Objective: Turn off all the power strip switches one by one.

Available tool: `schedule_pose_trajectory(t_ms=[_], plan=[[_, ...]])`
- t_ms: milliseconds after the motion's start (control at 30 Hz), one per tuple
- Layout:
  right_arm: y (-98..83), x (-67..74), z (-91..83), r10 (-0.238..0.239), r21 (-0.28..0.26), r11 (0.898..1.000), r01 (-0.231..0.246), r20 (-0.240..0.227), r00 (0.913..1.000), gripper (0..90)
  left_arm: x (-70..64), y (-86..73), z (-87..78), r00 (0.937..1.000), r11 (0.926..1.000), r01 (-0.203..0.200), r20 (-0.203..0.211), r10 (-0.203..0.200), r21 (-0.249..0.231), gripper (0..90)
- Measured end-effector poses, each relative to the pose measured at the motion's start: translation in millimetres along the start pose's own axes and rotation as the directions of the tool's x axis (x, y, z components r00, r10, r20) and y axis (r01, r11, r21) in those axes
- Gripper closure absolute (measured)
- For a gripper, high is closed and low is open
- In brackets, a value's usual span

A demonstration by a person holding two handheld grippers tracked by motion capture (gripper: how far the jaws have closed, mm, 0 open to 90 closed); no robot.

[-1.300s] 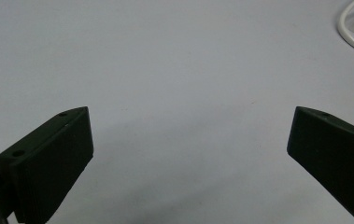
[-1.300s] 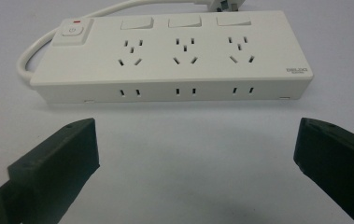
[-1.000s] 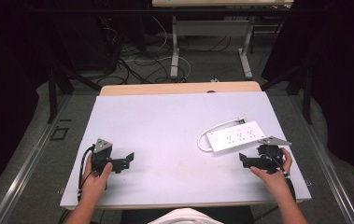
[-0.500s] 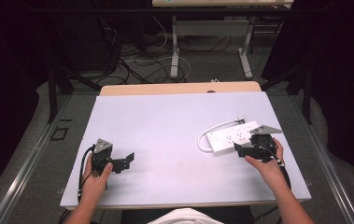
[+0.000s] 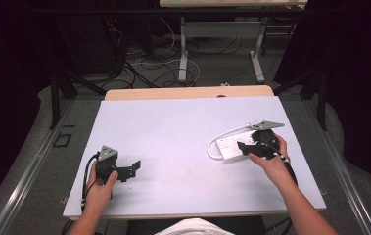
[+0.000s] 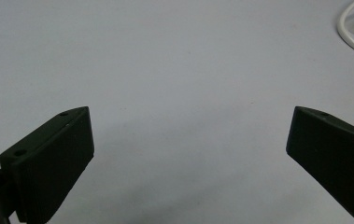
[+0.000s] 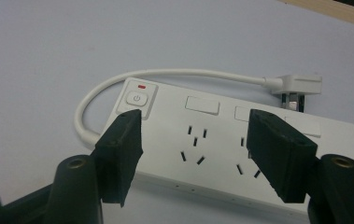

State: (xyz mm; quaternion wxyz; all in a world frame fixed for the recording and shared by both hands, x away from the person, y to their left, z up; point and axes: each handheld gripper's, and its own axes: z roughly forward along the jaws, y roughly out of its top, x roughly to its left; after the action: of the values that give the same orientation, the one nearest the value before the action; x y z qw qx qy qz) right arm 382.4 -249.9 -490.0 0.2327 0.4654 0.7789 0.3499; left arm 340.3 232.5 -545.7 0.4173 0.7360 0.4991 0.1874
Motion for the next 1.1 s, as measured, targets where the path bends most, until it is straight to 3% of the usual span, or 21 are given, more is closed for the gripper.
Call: schedule_pose_trajectory(t_ms=[33, 633, 833, 1100], plan=[[3.6, 1.1, 2.3, -0.004, 0.012, 1.0, 0.004, -0.002, 1.0, 40.3, 0.0, 0.1, 0.0, 1.0, 1.0, -0.001, 0.0, 0.001, -0.001, 0.9], [27.4, 11.9, 27.8, -0.017, 0.08, 0.997, 0.017, -0.007, 0.9998, 47.7, 0.2, -0.4, 0.7, 1.0, 1.0, -0.001, 0.005, 0.001, 0.007, 0.9], [32.1, 15.5, 38.4, -0.006, 0.087, 0.996, 0.01, -0.042, 0.9991, 66.1, 0.5, -0.4, 0.5, 1.0, 1.0, 0.0, 0.005, 0.0, 0.006, 0.9], [35.7, 19.8, 47.9, -0.021, 0.108, 0.994, 0.028, -0.062, 0.9979, 83.5, 1.5, -0.5, 0.4, 1.0, 0.9999, -0.007, 0.001, 0.007, 0.008, 0.9]])
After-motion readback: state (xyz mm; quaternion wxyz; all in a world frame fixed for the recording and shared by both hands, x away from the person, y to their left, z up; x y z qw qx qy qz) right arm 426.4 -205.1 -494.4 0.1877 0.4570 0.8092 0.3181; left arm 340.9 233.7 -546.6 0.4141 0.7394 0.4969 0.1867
